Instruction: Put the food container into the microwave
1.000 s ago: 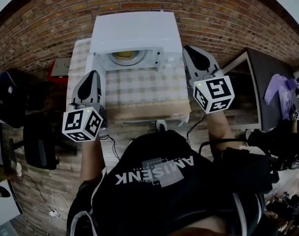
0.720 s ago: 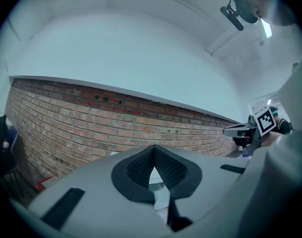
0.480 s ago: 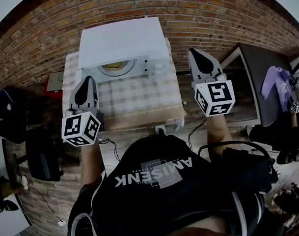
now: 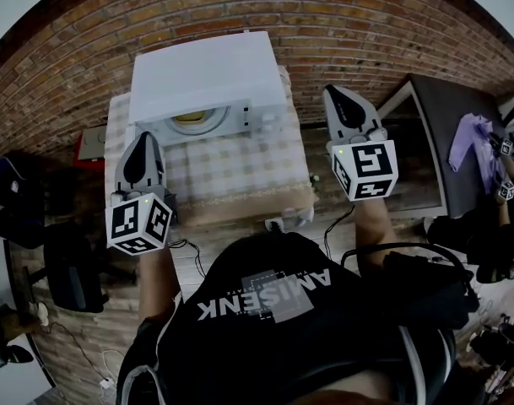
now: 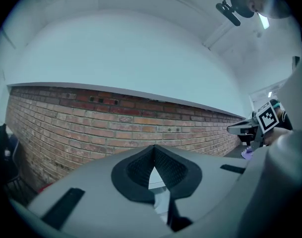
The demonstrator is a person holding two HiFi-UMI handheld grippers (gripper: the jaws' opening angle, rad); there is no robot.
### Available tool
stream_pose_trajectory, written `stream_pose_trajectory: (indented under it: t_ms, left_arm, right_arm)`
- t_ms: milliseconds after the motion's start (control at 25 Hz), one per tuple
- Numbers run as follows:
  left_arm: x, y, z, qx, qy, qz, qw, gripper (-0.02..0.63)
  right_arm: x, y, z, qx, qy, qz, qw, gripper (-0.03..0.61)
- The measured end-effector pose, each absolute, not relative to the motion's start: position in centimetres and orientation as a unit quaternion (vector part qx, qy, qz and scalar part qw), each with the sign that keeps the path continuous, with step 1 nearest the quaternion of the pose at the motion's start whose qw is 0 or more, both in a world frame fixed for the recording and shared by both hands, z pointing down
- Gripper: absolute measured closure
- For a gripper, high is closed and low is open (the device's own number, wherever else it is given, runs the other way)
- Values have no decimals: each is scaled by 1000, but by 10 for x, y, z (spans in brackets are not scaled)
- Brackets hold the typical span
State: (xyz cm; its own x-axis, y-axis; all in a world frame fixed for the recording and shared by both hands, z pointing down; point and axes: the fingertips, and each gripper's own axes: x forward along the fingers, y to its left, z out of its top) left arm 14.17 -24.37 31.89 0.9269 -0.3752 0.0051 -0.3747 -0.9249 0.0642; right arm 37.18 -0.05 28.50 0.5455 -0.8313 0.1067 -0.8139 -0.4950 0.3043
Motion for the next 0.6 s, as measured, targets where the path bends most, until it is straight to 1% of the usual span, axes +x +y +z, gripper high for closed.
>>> stream_pose_trajectory:
  t_ms: [200, 320, 600]
  left_arm:
    - [139, -245, 317, 980, -195, -9, 45, 601]
    - [137, -246, 319, 979, -196, -9, 56, 601]
    - [136, -246, 318, 978, -202, -13, 56, 601]
  right_arm:
    - [375, -1, 282, 865, -482, -22, 139, 538]
    - [375, -2, 279, 865, -482, -25, 133, 538]
    - [376, 0, 279, 867, -480, -24, 128, 538]
